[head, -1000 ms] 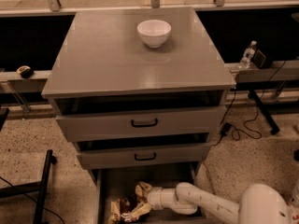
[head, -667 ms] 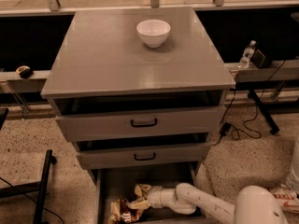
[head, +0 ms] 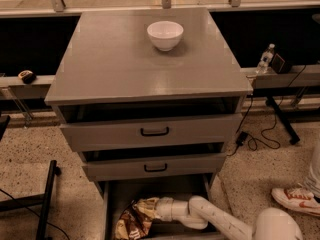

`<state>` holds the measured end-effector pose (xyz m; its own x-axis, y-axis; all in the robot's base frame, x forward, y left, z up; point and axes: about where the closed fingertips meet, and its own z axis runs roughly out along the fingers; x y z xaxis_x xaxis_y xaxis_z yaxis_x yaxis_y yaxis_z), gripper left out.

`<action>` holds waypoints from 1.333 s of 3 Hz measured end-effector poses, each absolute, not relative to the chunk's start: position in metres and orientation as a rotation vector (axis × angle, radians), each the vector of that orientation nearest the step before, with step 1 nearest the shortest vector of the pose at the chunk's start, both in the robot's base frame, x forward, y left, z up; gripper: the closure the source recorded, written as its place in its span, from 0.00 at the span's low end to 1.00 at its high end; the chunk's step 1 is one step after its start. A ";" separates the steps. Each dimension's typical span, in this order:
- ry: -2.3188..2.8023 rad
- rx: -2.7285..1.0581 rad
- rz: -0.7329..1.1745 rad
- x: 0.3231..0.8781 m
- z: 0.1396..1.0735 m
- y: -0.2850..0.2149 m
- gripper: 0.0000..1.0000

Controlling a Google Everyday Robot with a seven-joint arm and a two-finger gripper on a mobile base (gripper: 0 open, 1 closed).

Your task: Pick brown chip bag from bottom drawer and place on counter

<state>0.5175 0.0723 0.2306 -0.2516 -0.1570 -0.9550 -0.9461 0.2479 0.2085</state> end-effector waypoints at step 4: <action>1.022 -1.228 0.698 0.483 0.478 -0.027 1.00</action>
Offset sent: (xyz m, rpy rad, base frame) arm -0.0620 -0.0422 0.1506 0.2006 -0.3914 -0.0216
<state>0.4830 -0.0273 0.4778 0.4095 -0.0895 -0.9079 -0.8782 0.2310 -0.4188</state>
